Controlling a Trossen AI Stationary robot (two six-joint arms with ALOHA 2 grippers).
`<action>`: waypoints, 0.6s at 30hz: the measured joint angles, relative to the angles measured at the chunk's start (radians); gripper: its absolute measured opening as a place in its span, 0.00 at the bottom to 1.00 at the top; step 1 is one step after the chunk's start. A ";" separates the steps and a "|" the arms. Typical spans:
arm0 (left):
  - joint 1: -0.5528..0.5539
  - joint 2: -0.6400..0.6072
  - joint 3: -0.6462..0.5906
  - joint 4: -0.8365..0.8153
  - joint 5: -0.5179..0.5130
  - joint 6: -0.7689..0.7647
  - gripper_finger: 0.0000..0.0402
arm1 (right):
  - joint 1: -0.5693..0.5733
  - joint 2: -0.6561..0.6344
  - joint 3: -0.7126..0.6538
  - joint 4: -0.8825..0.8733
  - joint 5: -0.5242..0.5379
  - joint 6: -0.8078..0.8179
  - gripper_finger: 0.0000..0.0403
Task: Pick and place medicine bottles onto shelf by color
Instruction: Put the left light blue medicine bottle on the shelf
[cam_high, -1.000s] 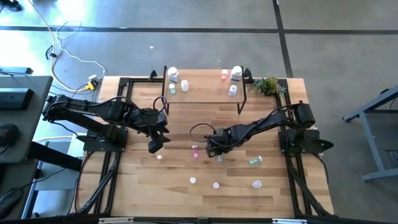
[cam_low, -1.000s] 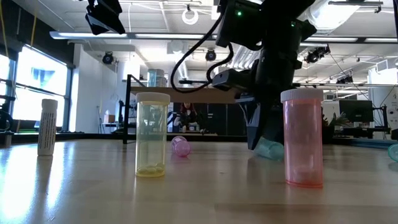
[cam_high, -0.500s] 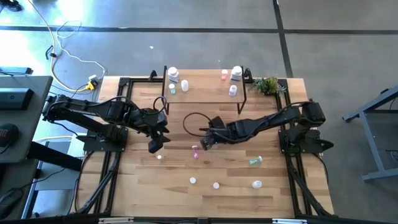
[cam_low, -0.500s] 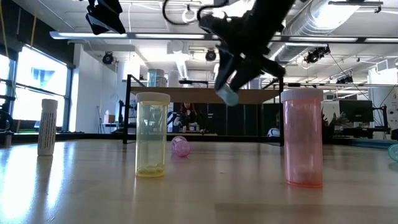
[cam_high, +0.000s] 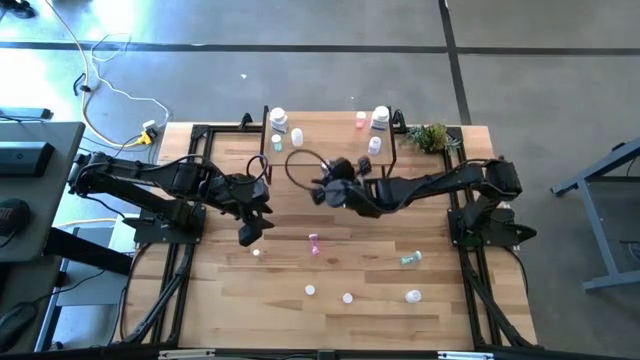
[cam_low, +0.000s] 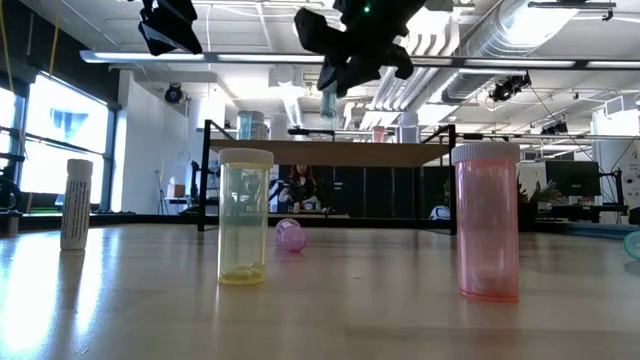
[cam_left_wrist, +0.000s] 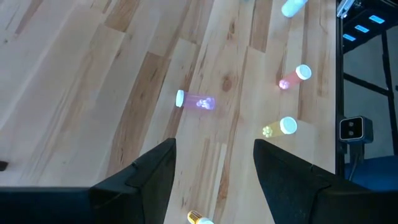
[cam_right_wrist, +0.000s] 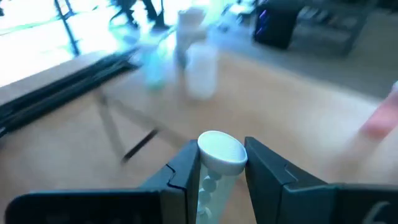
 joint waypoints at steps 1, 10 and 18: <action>0.000 0.000 0.000 0.000 0.000 0.000 0.51 | -0.014 0.000 0.000 0.028 0.027 -0.037 0.21; 0.000 0.000 0.000 0.000 -0.029 0.000 0.51 | -0.149 0.021 0.000 0.259 0.053 -0.357 0.21; 0.000 0.000 0.000 -0.001 -0.027 0.000 0.51 | -0.205 0.099 0.000 0.446 -0.013 -0.481 0.21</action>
